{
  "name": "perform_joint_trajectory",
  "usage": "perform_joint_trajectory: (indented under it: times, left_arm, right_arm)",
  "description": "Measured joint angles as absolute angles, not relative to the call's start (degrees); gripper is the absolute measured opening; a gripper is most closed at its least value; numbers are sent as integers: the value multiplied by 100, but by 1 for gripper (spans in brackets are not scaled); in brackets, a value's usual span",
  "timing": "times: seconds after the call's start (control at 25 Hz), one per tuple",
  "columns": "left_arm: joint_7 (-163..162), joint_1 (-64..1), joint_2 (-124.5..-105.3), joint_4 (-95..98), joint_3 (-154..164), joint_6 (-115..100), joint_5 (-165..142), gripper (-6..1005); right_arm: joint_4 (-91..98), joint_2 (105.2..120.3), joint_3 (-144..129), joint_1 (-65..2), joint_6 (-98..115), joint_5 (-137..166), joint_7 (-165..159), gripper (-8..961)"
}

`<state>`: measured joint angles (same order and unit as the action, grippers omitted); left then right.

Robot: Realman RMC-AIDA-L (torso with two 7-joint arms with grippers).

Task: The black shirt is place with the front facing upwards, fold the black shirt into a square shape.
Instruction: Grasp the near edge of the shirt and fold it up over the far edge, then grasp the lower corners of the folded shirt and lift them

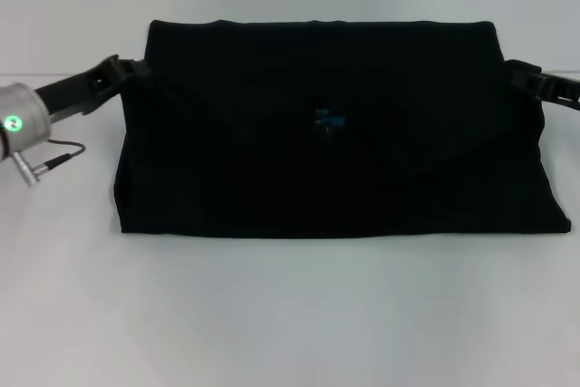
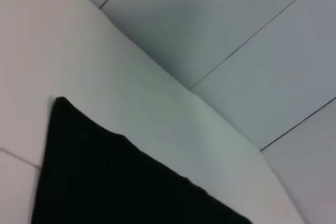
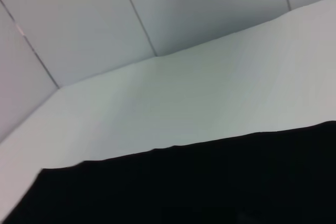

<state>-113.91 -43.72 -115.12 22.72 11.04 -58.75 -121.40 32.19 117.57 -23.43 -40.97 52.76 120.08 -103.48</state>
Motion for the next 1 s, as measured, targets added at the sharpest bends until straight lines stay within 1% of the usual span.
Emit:
perform_joint_trajectory:
  times: [0.28,0.44,0.6,0.64,0.8,0.96,1.0]
  left_arm:
    - [-11170,-4506,-11771,2245,1364,-4975,-12129,41]
    - [-10718,-4608,-11946,2288,1362,-4560,-11966,42]
    - [-10459,-4641,-11996,2297,1363,-4434,-11756,43]
    - [-10447,-4644,-11998,2296,1363,-4428,-11718,75]
    - [-10478,-4597,-11947,2279,1350,-4480,-11660,203]
    - [-10801,-4329,-11733,2237,1353,-5121,-11665,323]
    - [-10931,-4255,-11661,2229,1364,-5357,-11682,353]
  right_arm:
    - [2942,11856,-2452,-4248,4375,11952,-9961,43]
    - [2893,11950,-2452,-4276,3992,11925,-9837,79]
    - [2877,11953,-2449,-4268,4025,11914,-9822,114]
    - [2878,11953,-2440,-4256,4071,11912,-9819,123]
    - [2920,11923,-2389,-4153,4299,11839,-9852,312]
    - [3003,11836,-2390,-3890,4974,11515,-9850,482]
    - [3028,11790,-2403,-3790,5371,11390,-9738,522]
